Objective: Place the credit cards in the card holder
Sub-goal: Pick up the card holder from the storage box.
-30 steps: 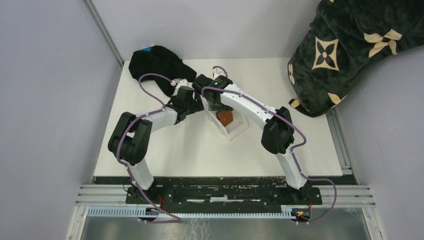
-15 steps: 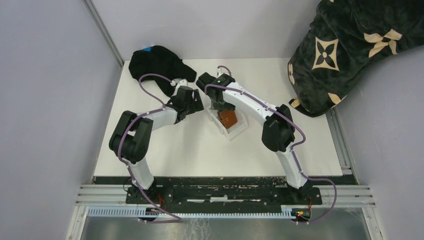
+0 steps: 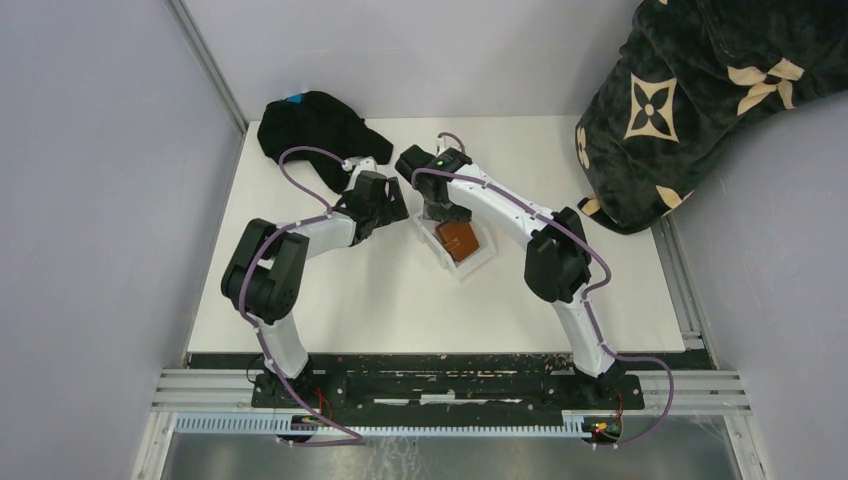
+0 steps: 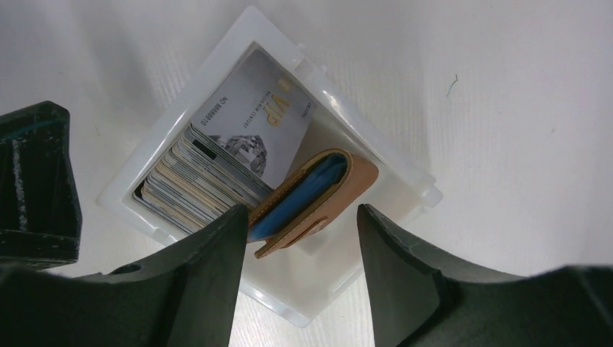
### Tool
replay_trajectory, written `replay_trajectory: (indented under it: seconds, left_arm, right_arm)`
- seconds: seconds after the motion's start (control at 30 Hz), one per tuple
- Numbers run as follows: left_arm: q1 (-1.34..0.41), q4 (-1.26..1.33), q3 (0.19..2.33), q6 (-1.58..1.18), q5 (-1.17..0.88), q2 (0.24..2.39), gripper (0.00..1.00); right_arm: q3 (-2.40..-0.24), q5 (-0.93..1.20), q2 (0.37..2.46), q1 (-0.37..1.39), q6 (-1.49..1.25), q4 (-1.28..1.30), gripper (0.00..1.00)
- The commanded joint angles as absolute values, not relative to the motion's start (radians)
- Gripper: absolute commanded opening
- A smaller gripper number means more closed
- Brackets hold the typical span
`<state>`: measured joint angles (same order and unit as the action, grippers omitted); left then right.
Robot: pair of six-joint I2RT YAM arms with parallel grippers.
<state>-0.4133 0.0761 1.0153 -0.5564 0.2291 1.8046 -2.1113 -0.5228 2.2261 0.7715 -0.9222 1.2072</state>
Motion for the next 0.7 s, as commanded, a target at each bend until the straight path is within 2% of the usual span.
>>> replay_trajectory:
  seconds: [0.0,0.27,0.5,0.67]
  left_arm:
    - [-0.408,0.115,1.048,-0.525,0.222,1.816,0.96]
    - [-0.403,0.115,1.043,-0.517,0.223,1.817,0.96]
    - [-0.4,0.117,1.05,-0.514,0.218,1.827,0.96]
    - [-0.397,0.117,1.059,-0.511,0.217,1.835,0.96]
  right_arm:
    - [-2.076,-0.516,2.22,0.754,-0.947,1.181,0.64]
    - [-1.962,-0.51,2.17,0.75,-0.972,1.137,0.58]
    - [-1.919,-0.526,2.143,0.75,-0.988,1.132,0.48]
    - [-1.878,-0.522,2.117,0.751,-0.996,1.111,0.46]
